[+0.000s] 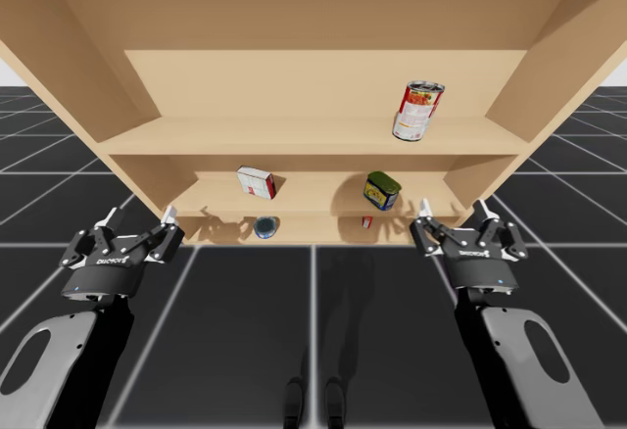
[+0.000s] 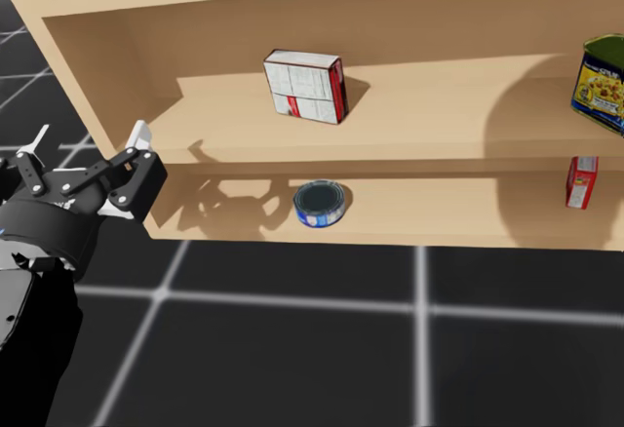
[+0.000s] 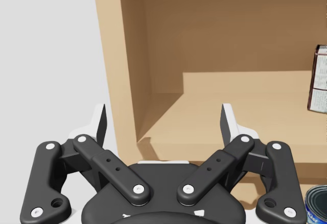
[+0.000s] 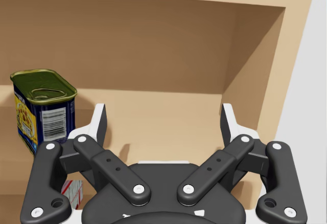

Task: Look through the shelves, find the tuna can, and take it.

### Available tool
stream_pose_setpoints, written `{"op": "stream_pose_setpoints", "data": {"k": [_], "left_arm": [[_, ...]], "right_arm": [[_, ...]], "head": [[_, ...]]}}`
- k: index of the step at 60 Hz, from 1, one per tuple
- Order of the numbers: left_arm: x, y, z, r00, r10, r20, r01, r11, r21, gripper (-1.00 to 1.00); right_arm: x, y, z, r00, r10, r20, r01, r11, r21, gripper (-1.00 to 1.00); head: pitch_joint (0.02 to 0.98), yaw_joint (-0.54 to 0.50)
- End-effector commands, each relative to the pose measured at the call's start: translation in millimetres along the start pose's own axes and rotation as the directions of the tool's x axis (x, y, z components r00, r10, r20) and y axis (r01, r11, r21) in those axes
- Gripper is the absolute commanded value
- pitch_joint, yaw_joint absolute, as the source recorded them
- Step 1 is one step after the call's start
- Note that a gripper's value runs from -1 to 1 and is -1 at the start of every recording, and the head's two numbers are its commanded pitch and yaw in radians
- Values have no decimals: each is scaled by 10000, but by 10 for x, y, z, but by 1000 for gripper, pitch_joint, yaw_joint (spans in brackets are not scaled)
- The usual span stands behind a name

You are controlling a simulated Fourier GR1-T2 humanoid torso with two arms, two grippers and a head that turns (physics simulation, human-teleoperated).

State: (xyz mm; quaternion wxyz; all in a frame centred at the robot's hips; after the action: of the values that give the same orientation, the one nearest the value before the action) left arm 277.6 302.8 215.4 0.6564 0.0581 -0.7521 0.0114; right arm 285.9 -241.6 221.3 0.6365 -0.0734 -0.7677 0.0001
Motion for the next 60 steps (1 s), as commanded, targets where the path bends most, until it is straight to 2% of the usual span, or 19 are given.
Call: {"op": "stream_pose_setpoints", "data": {"k": [1,4,5,9,14,16,20,23,25,30,31,32,33,41,43,53,54,56,60], "left_arm": [[20,-24,4,9999,168,33,-168,9998,-90,-1000],[47,-37,15,9994,339,31,-338,9994,-114,-1000],[92,-53,37,9985,550,7,-550,9982,-227,-1000],[219,-85,112,9987,511,-35,-513,9974,-514,-1000],[347,-124,203,9970,754,-180,-767,9935,-839,-1000],[396,-158,261,9977,556,-396,-591,9938,-939,-1000],[437,-181,327,9955,678,-661,-753,9900,-1189,-1000],[473,-198,416,9948,581,-841,-704,9859,-1517,-1000],[485,-201,469,9949,525,-867,-679,9802,-1858,-1000],[498,-209,604,9870,826,-1381,-1185,9537,-2763,-1000],[497,-214,622,9868,788,-1412,-1164,9522,-2825,-1000],[488,-219,669,9829,846,-1633,-1316,9439,-3030,-1000],[481,-222,683,9826,830,-1663,-1316,9425,-3072,-1000],[317,-274,783,9794,436,-1971,-1135,9266,-3585,-1000],[229,-299,791,9794,246,-2006,-983,9253,-3663,-1000],[-99,-419,704,9690,-55,-2471,-945,9156,-3908,-1000],[-159,-450,674,9655,-32,-2602,-1042,9115,-3978,-1000],[-197,-473,650,9642,-16,-2653,-1085,9101,-3999,-1000],[-300,-538,569,9608,-198,-2767,-983,9085,-4062,-1000]], "right_arm": [[-17,34,0,10000,67,-47,-67,10000,59,-1000],[-18,33,-2,10000,54,-50,-54,10000,54,-1000],[-17,32,-1,10000,47,-54,-46,10000,39,-1000],[-18,29,-1,10000,43,-64,-43,10000,11,-1000],[-20,27,-1,10000,35,-86,-35,10000,-3,-1000],[-19,24,-2,10000,21,-92,-21,10000,-11,-1000],[-19,22,-2,10000,16,-89,-16,10000,-10,-1000],[-21,15,-7,10000,-1,-97,1,10000,-15,-1000],[-21,13,-9,10000,-3,-97,3,10000,-22,-1000],[-23,7,-13,9999,-21,-100,21,10000,-25,-1000],[-22,7,-12,9999,-27,-100,26,10000,-22,-1000],[-23,6,-13,10000,-21,-96,21,10000,-15,-1000],[-25,5,-16,10000,-17,-95,17,10000,-13,-1000],[-31,6,-19,9999,-34,-119,34,10000,-11,-1000],[-31,6,-19,9999,-56,-126,56,10000,-15,-1000],[-32,2,-20,9999,-69,-127,69,10000,-14,-1000],[-31,0,-19,9999,-61,-117,61,10000,-22,-1000],[-31,-1,-20,9999,-65,-115,65,10000,-22,-1000],[-33,-2,-21,9999,-72,-136,72,10000,-30,-1000]], "head": [[761,244],[761,243],[757,239],[750,232],[745,225],[745,222],[746,220],[746,218],[746,216],[743,213],[744,213],[744,212],[744,212],[743,212],[743,215],[742,211],[742,208],[743,206],[744,207]]}}
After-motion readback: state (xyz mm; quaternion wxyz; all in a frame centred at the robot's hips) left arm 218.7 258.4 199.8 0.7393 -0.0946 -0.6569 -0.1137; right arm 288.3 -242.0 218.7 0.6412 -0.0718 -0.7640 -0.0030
